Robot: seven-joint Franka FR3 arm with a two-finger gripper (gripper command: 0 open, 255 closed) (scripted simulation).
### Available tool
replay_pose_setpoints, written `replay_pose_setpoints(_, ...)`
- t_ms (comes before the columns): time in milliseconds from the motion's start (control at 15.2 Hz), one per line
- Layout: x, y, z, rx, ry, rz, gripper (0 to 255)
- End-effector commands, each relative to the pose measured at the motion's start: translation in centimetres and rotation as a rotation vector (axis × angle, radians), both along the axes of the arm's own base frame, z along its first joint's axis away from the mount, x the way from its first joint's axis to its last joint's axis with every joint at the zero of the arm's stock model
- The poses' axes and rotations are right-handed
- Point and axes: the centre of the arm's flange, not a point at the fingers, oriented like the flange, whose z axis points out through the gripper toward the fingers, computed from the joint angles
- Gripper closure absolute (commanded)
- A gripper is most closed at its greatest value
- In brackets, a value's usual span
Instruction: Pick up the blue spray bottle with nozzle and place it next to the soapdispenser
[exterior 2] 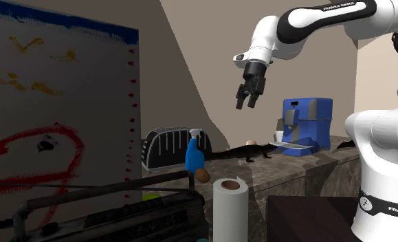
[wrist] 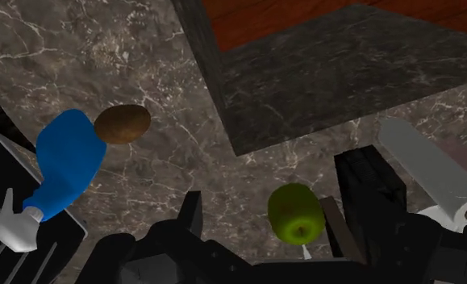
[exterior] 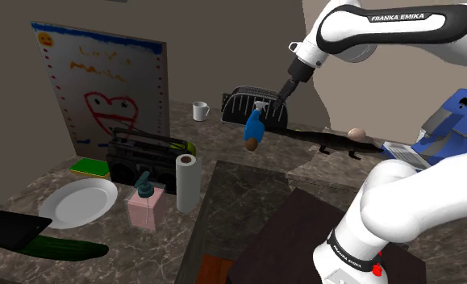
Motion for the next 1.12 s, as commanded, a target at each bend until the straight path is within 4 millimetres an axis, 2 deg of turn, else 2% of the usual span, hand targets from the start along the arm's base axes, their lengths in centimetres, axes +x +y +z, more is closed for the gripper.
replay_pose_setpoints(0,0.4,-2.1,-1.7,-0.001,-0.014,0.023,0)
replay_pose_setpoints(528,3.8,-10.3,-8.0,0.002,-0.062,0.109,0)
replay_pose_setpoints(1056,8.2,-18.1,-14.1,0.005,-0.110,0.195,0)
